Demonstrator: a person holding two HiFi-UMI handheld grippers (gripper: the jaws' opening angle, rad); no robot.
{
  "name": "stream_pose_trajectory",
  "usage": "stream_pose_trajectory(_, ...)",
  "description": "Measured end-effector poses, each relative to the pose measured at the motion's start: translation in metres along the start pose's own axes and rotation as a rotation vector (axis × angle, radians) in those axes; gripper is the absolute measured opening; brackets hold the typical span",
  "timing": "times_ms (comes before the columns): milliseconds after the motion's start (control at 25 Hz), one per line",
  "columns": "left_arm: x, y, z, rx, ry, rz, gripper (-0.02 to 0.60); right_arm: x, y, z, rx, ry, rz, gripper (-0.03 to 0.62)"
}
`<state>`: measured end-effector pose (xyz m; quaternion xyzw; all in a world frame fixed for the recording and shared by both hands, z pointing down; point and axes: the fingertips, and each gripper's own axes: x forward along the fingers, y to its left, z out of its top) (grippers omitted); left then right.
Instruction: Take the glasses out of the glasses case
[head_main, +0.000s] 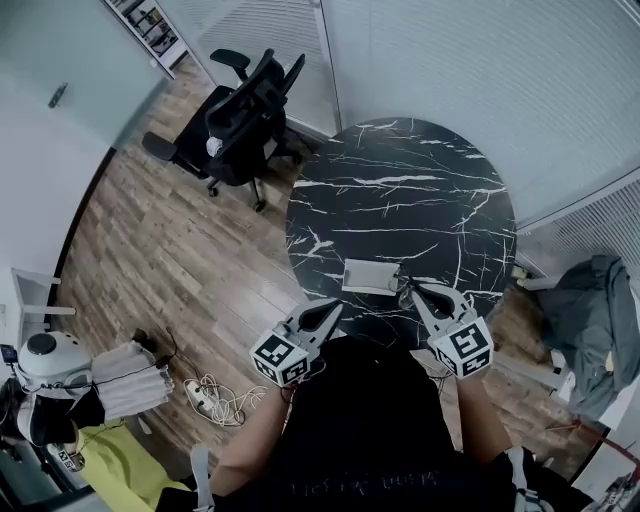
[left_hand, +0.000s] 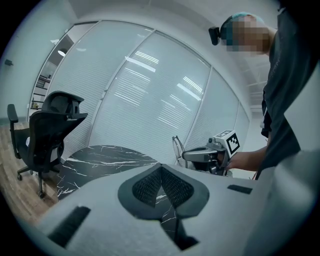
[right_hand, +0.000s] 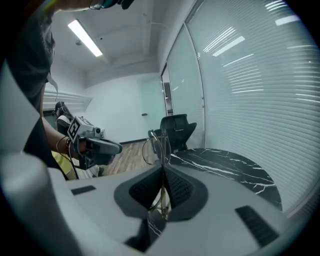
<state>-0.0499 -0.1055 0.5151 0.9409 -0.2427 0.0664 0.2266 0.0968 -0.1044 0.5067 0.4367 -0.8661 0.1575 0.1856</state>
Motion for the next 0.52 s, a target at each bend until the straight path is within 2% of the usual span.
stream_pose_trajectory(240, -0.002, -0.001, 0.000, 0.008, 0.006, 0.003, 0.018, -0.022, -0.012, 0.001, 0.089, -0.066, -0.037, 0.031)
stream_pose_trajectory(520, -0.006, 0.001, 0.001, 0.004, 0.001, 0.018, 0.018, -0.049, -0.028, 0.004, 0.224, -0.199, -0.054, 0.031)
